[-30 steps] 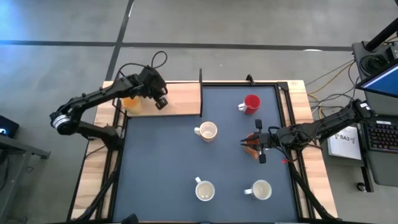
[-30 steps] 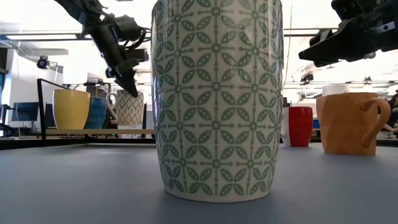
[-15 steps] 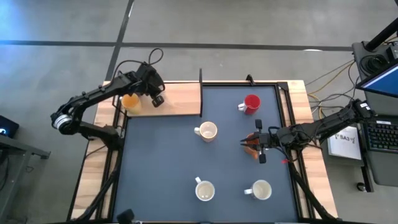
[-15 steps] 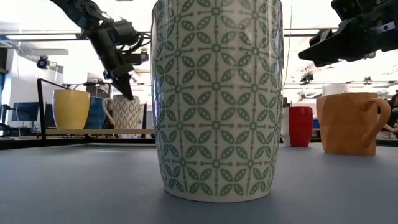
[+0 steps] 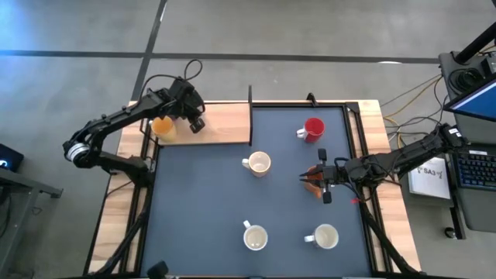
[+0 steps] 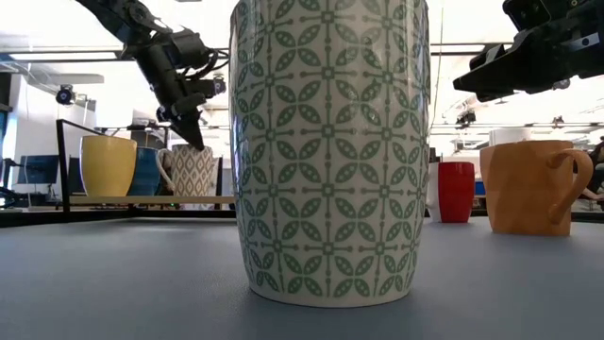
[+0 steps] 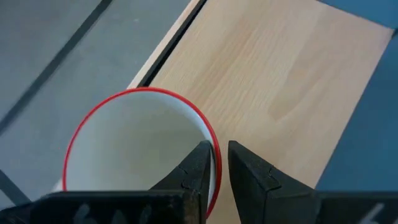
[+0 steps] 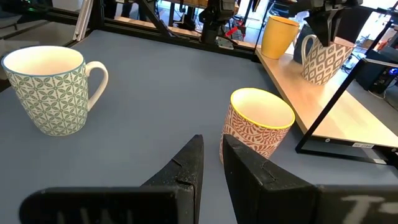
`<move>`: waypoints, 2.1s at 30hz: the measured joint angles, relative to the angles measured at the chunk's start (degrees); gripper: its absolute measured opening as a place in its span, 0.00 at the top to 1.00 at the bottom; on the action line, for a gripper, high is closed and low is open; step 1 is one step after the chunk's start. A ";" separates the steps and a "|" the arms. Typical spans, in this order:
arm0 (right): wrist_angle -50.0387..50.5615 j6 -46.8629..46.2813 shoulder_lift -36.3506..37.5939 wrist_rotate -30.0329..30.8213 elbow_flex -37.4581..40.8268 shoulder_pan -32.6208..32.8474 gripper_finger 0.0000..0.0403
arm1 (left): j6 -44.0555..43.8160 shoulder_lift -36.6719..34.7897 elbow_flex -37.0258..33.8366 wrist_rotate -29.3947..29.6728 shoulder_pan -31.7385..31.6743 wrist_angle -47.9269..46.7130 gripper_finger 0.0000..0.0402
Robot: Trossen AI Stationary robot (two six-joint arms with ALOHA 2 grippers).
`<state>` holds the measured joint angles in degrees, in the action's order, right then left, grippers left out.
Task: Place coffee mugs
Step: Put the gray patterned mug on the shelf
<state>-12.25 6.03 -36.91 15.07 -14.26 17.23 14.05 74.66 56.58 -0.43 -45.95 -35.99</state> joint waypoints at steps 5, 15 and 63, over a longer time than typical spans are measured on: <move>0.02 0.01 0.00 0.00 0.00 0.00 0.88 | -2.31 1.03 0.00 0.45 0.00 -0.08 0.90; 0.02 -0.01 0.00 0.00 0.00 0.00 0.88 | 2.19 2.47 0.02 1.03 -0.20 -1.94 0.96; 0.02 0.01 0.02 0.00 0.02 0.00 0.88 | 8.93 5.13 4.70 0.94 -4.68 -10.48 0.89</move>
<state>-12.23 6.04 -36.88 15.07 -14.24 17.23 22.98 79.79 61.28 0.51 -50.63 -46.46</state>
